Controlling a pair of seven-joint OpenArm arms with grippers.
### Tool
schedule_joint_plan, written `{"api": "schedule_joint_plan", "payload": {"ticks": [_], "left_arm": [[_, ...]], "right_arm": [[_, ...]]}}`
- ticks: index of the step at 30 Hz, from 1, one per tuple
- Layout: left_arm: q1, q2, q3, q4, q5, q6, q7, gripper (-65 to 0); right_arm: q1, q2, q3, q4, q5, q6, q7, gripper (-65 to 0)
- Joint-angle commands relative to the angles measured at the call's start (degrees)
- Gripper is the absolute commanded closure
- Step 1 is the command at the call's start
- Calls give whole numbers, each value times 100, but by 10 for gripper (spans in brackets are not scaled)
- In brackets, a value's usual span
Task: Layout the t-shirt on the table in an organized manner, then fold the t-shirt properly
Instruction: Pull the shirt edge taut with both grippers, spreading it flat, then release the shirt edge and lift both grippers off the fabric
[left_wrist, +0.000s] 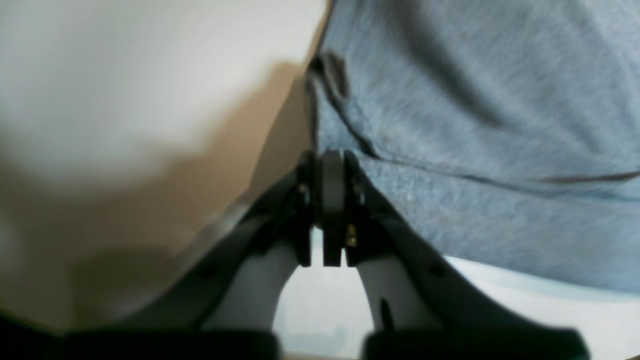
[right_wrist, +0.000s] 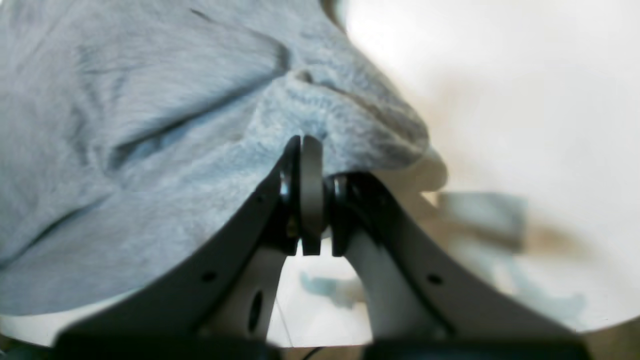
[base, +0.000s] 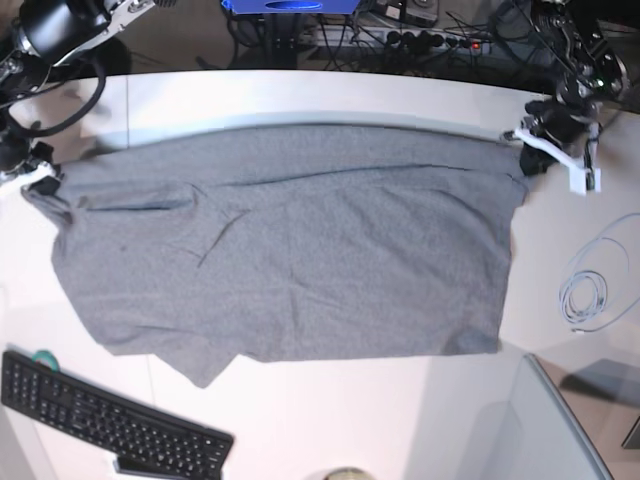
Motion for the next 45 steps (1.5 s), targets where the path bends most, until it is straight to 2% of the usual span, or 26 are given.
{"api": "schedule_joint_plan", "payload": {"ticks": [1, 5, 11, 16, 20, 33, 40, 41, 45], "left_arm": [[-4, -90, -47, 291, -68, 14, -46, 0], [260, 77, -64, 344, -24, 31, -29, 0], [462, 95, -64, -386, -50, 31, -64, 0], [656, 95, -47, -465, -24, 31, -547, 0], [691, 95, -55, -465, -24, 31, -547, 0], [779, 95, -55, -465, -24, 40, -565, 0], [770, 95, -55, -465, -24, 40, -574, 0], [770, 86, -55, -465, -24, 40, -574, 0], [770, 60, -64, -465, -24, 40, -574, 0]], "right_arm": [[35, 79, 22, 227, 69, 8, 47, -3], [-220, 70, 57, 254, 69, 8, -76, -3], [-616, -9, 4, -28, 69, 8, 276, -3], [-686, 0, -5, -397, 69, 8, 434, -3], [-721, 0, -5, -458, 60, 8, 636, -2], [-897, -53, 57, -441, 60, 8, 645, -2], [-862, -317, 391, -414, 60, 8, 654, -11], [-862, -326, 444, -414, 60, 8, 654, -20], [-862, -334, 628, -423, 60, 8, 654, -134]]}}
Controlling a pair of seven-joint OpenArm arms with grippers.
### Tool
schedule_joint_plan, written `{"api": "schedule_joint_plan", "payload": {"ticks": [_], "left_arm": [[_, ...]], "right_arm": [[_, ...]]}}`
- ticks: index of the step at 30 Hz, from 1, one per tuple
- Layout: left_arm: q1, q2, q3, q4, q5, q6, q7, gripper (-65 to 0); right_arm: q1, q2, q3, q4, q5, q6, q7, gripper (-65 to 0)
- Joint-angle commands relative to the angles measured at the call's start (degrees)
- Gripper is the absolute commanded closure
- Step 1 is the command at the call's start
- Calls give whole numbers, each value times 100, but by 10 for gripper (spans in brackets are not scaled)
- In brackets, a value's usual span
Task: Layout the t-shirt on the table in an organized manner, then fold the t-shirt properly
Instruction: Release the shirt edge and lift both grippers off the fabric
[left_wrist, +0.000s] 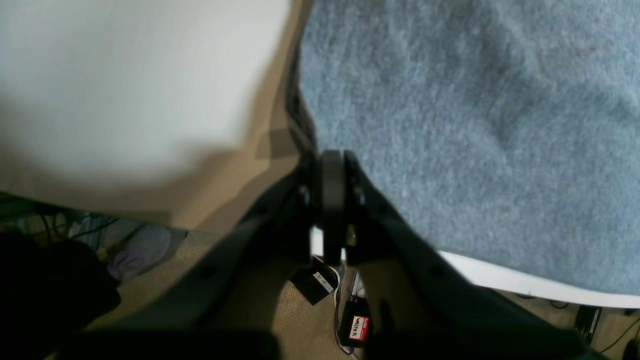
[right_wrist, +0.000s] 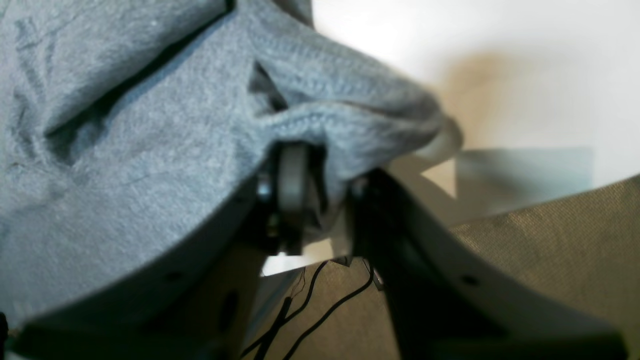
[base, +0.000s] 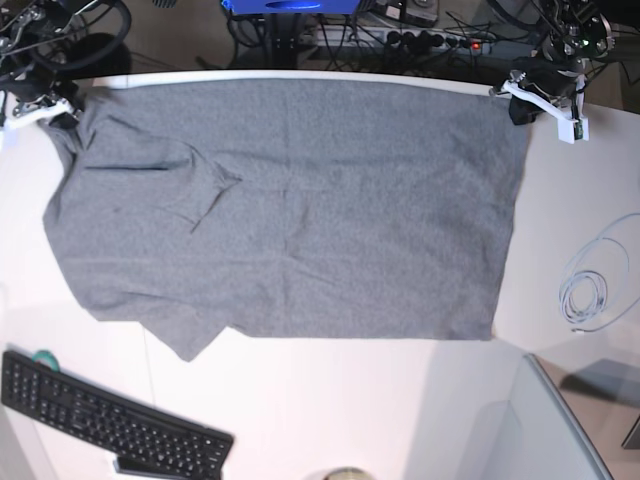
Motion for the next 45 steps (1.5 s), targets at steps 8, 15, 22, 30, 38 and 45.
{"api": "schedule_joint_plan", "payload": {"ticks": [8, 15, 22, 30, 38, 45], "left_arm": [[9, -87, -32, 95, -65, -4, -106, 0], [18, -78, -181, 112, -65, -4, -106, -71], [9, -87, -1060, 121, -91, -4, -97, -146], [9, -60, -1658, 534, -109, -21, -97, -189], [-123, 230, -1236, 1299, -118, -30, -71, -176], [-167, 309, 171, 1264, -118, -30, -97, 0]], "right_arm": [[102, 59, 682, 99, 97, 10, 66, -164], [102, 68, 823, 117, 106, 10, 66, -326], [67, 103, 832, 126, 115, 10, 66, -333], [67, 68, 832, 934, 115, 10, 576, -333], [305, 59, 585, 1137, 106, 10, 576, -333], [357, 384, -1120, 1119, 89, 10, 620, -33]]}}
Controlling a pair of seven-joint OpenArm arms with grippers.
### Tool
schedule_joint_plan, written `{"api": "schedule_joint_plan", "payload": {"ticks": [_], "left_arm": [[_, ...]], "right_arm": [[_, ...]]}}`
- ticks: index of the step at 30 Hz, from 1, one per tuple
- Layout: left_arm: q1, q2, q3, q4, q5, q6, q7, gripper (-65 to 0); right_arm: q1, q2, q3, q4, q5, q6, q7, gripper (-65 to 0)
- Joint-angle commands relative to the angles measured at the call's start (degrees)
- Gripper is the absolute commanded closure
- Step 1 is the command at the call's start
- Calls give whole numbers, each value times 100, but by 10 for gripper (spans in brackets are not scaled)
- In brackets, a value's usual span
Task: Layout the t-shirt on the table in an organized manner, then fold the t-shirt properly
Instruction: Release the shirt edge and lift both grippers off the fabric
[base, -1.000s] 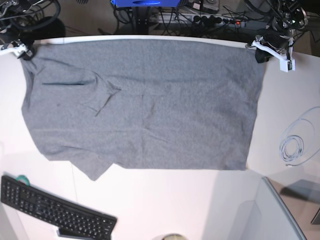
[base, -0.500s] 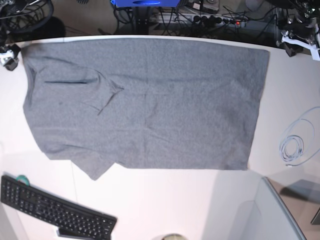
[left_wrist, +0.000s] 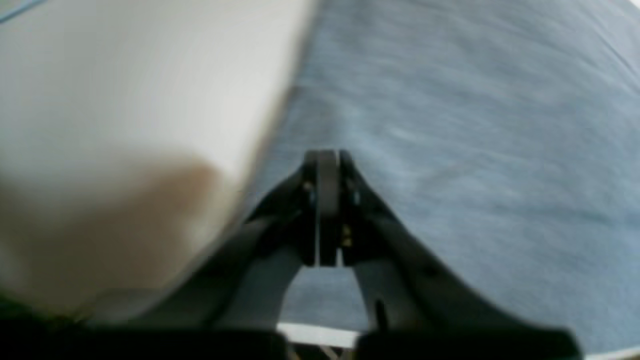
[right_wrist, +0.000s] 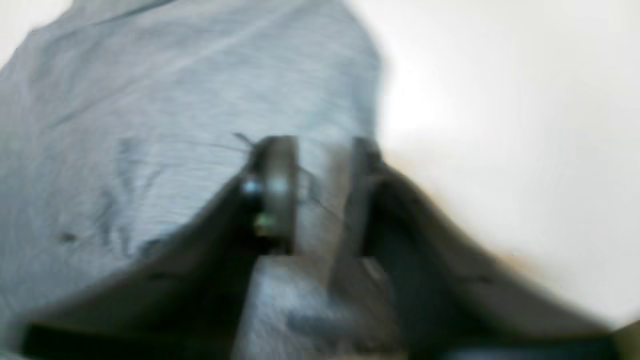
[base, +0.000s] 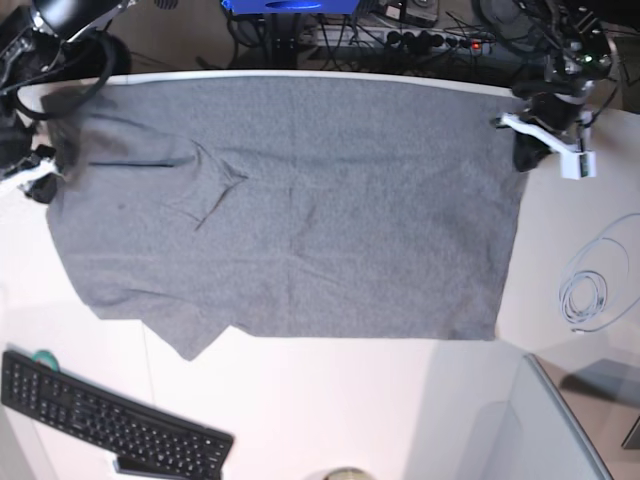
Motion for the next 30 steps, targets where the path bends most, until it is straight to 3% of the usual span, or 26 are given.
{"api": "schedule_joint_plan", "payload": {"ticks": [1, 4, 8, 14, 20, 23, 30], "left_arm": [[13, -52, 66, 79, -68, 9, -119, 0], [13, -52, 207, -61, -59, 18, -119, 0], [-84, -60, 172, -395, -15, 18, -128, 0], [-110, -157, 172, -782, -15, 18, -137, 0], [-172, -245, 172, -923, -15, 18, -137, 0], [-190, -324, 163, -941, -15, 18, -137, 0], [-181, -368, 163, -756, -24, 18, -137, 0]], "right_arm": [[45, 149, -197, 48, 87, 25, 113, 0], [203, 342, -592, -374, 78, 25, 122, -26], [537, 676, -610, -1456, 78, 25, 139, 0], [634, 1036, -610, -2563, 78, 25, 1124, 0], [643, 1388, -610, -3407, 78, -41, 1528, 0], [608, 1388, -610, -3451, 78, -436, 1801, 0], [608, 1353, -645, -3161, 78, -463, 1809, 0]]}}
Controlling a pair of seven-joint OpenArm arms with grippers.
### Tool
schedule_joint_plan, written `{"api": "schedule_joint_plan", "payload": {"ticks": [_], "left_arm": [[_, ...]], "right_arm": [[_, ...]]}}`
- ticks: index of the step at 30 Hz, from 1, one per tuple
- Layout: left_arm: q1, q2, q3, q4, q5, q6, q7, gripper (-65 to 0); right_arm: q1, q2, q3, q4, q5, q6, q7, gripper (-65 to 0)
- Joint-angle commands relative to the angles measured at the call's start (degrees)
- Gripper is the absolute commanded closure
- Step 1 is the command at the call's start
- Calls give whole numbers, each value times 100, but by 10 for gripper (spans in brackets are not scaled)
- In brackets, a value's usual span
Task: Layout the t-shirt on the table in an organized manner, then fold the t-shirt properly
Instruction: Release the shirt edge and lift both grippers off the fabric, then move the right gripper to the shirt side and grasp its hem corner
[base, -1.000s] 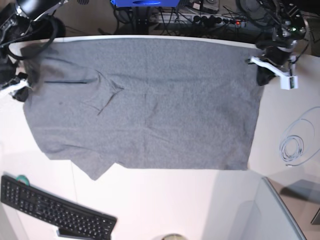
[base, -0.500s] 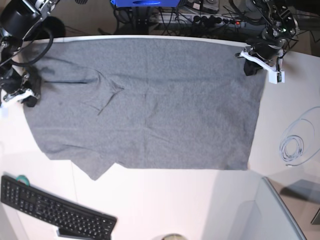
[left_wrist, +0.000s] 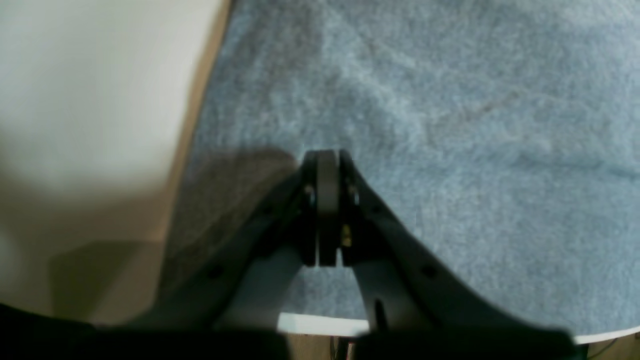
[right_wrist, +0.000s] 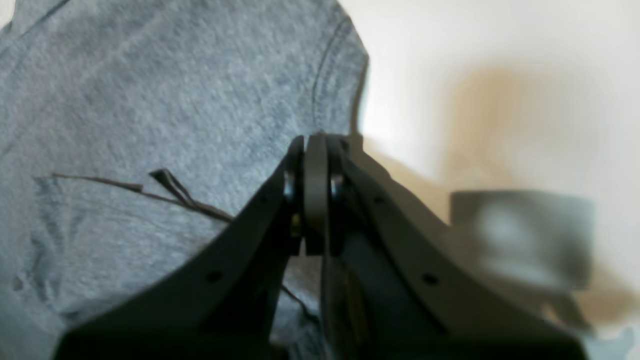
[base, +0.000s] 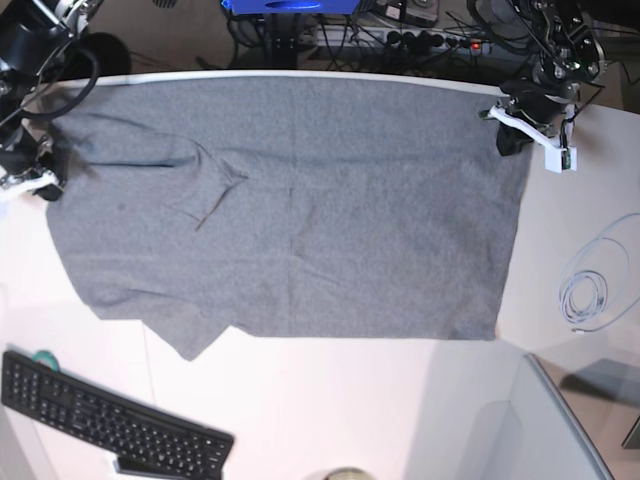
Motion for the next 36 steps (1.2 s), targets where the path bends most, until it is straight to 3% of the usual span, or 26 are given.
{"api": "schedule_joint_plan", "payload": {"ticks": [1, 6, 8, 12, 14, 16, 20, 24, 33, 36], "left_arm": [[-2, -117, -23, 217, -78, -2, -117, 0], [-2, -196, -234, 455, -87, -2, -108, 0], [-10, -222, -418, 428, -105, -2, -108, 0], [-10, -372, -638, 428, -113, -2, -108, 0], [16, -451, -761, 367, -122, -2, -108, 0], [25, -486, -963, 288, -122, -2, -108, 0], [16, -504, -1324, 103, -122, -10, -108, 0], [7, -504, -1482, -11, -122, -10, -108, 0], [-10, -504, -1429, -3, -113, -10, -108, 0], [-10, -504, -1429, -3, -113, -10, -108, 0]], "right_arm": [[92, 103, 2, 315, 145, 20, 168, 0], [347, 138, -16, 640, 145, -6, 194, -2], [628, 296, -25, 421, 137, -6, 194, -21], [1472, 788, -25, -898, 137, -15, 229, -216], [1788, 999, -25, -1619, 137, -15, 511, -314], [2035, 1149, -33, -2305, 128, -15, 1003, -372], [2386, 1395, -455, -3623, -364, -15, 2155, -378], [2457, 1369, -1018, -4309, -769, -15, 3069, -378], [2457, 1351, -1124, -4344, -795, -15, 3087, -372], [2457, 1342, -1132, -4353, -795, -15, 3087, -309]]}}
